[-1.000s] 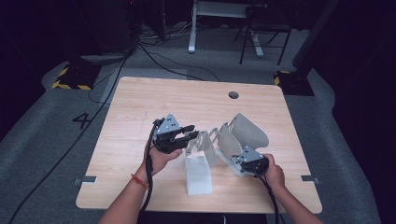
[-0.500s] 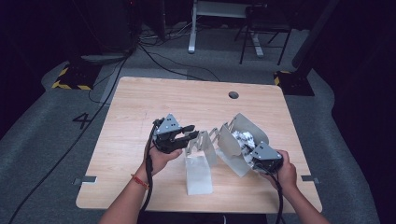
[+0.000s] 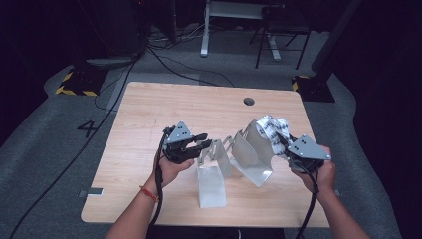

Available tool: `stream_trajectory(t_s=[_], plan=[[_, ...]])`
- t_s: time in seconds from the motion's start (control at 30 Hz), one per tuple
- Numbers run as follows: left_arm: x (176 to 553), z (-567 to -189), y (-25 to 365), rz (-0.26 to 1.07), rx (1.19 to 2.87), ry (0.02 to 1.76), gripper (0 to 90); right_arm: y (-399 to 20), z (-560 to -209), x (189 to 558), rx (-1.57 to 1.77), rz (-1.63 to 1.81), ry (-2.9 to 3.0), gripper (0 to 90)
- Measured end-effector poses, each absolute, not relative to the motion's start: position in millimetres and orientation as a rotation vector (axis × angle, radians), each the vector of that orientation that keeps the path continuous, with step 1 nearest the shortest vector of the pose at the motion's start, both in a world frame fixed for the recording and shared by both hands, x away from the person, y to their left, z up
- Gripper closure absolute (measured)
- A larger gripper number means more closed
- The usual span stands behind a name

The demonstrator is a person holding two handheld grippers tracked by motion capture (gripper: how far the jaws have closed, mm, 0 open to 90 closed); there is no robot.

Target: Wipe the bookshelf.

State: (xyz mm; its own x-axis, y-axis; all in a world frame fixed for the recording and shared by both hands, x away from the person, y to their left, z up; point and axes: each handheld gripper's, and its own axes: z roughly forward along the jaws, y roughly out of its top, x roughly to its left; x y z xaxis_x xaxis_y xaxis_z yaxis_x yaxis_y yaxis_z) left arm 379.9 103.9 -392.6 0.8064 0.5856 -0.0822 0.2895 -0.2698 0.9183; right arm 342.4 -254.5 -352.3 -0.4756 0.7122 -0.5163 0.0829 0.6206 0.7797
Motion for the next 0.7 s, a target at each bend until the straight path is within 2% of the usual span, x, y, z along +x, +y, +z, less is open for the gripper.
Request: stream_trajectory(t_s=[0.33, 0.7], plan=[[380.0, -392.8, 103.9, 0.326, 1.866, 0.664, 69.9, -248.1, -390.2, 339.3, 0.611, 0.828, 2.039, 83.6], [380.1, -393.1, 103.8, 0.323, 1.862, 0.665, 69.9, -241.6, -459.7, 354.6, 0.666, 0.716, 2.234, 83.6]])
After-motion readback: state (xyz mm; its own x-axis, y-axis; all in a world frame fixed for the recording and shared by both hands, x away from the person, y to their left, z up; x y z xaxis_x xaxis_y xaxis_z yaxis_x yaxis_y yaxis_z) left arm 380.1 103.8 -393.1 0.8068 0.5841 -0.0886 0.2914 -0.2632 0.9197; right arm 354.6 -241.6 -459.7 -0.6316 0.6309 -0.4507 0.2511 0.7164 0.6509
